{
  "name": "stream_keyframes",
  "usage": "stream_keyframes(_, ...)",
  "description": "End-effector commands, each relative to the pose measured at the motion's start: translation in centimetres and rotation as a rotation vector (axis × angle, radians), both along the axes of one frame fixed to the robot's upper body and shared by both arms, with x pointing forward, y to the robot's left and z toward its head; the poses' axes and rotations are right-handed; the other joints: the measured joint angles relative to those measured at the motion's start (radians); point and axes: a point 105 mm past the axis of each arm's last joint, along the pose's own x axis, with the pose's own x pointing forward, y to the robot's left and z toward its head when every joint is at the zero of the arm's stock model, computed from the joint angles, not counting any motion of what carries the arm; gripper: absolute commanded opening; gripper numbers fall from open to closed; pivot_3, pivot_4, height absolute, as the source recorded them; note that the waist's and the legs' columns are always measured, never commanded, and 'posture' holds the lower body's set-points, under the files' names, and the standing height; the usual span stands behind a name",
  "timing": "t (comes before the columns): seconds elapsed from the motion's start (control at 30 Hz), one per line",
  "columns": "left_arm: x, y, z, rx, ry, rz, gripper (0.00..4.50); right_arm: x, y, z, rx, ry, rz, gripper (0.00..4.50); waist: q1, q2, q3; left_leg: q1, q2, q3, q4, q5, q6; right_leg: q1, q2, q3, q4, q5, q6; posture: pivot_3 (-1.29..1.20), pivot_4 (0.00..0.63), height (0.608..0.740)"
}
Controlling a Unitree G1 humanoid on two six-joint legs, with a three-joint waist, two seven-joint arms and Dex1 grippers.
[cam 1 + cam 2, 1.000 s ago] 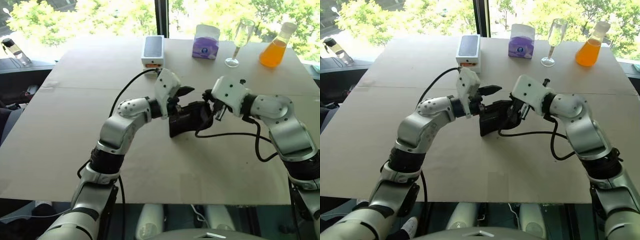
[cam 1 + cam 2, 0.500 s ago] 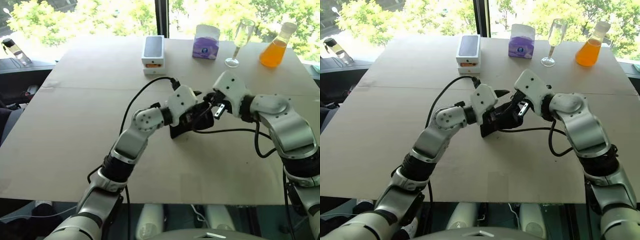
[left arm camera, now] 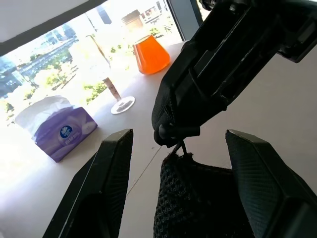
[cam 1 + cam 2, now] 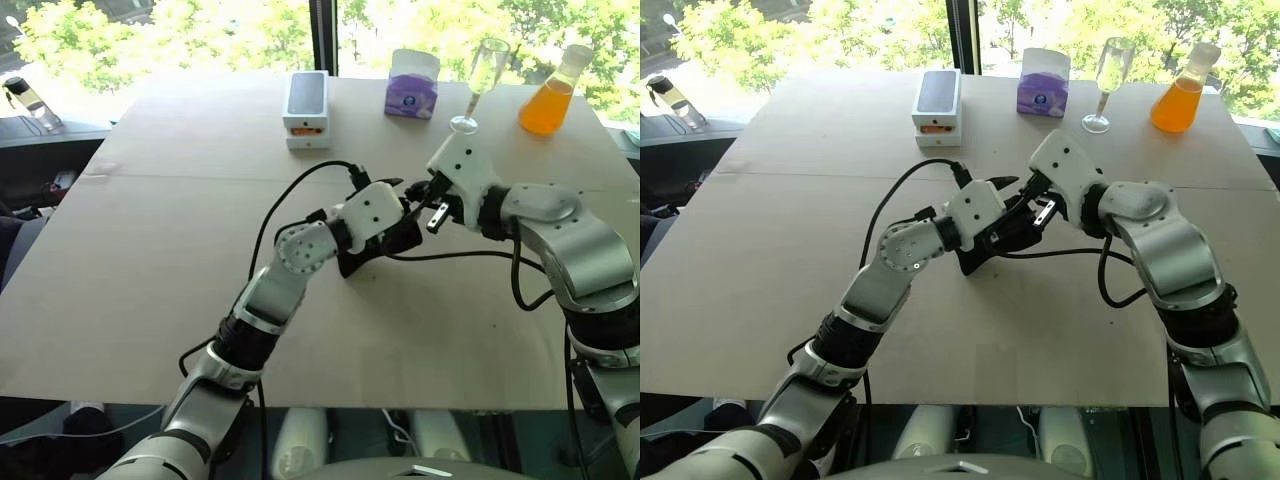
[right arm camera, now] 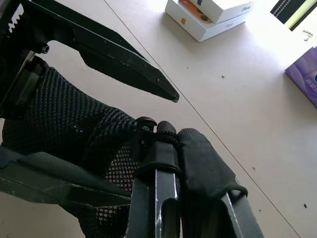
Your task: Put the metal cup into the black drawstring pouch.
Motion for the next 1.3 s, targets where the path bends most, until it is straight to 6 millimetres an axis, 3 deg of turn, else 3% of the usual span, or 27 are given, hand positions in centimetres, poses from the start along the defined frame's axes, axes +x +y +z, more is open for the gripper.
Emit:
stream_keyframes(0.03,-0.4,-0.3,1.2,-0.010,-0.068,-0.010,3.05,-0.3,0.1,1.9,0.007,-0.076,0.012,0.00,0.000,0.000,0.000,0.000,0.000,0.000,0.000,0.000,0.000,0.000,0.000,0.000,0.000,0.000,0.000,0.00,0.150,0.737)
stream_keyframes(0.3,-0.6,-0.6,1.3,0.019,-0.110,-0.035,3.05,-0.1,0.0,1.9,0.012,-0.072,0.003,0.00,0.000,0.000,0.000,0.000,0.000,0.000,0.000,0.000,0.000,0.000,0.000,0.000,0.000,0.000,0.000,0.00,0.150,0.737)
stream_keyframes(0.53,-0.8,-0.8,1.1,0.030,-0.114,-0.054,0.12,-0.1,-0.1,1.7,0.013,-0.065,-0.002,0.00,0.000,0.000,0.000,0.000,0.000,0.000,0.000,0.000,0.000,0.000,0.000,0.000,0.000,0.000,0.000,0.00,0.150,0.737)
stream_keyframes(0.87,-0.4,-0.1,0.5,0.024,-0.068,-0.036,0.09,0.3,-0.7,1.6,0.012,-0.070,-0.033,0.00,0.000,0.000,0.000,0.000,0.000,0.000,0.000,0.000,0.000,0.000,0.000,0.000,0.000,0.000,0.000,0.00,0.150,0.737)
stream_keyframes(1.03,0.1,1.1,-0.7,0.001,0.037,-0.005,0.09,1.5,-2.8,2.7,0.018,-0.120,-0.122,0.00,0.000,0.000,0.000,0.000,0.000,0.000,0.000,0.000,0.000,0.000,0.000,0.000,0.000,0.000,0.000,0.00,0.150,0.737)
stream_keyframes(1.3,0.2,1.4,-0.7,-0.125,0.273,-0.017,0.09,3.1,-6.3,4.6,0.044,-0.210,-0.278,0.00,0.000,0.000,0.000,0.000,0.000,0.000,0.000,0.000,0.000,0.000,0.000,0.000,0.000,0.000,0.000,0.00,0.150,0.737)
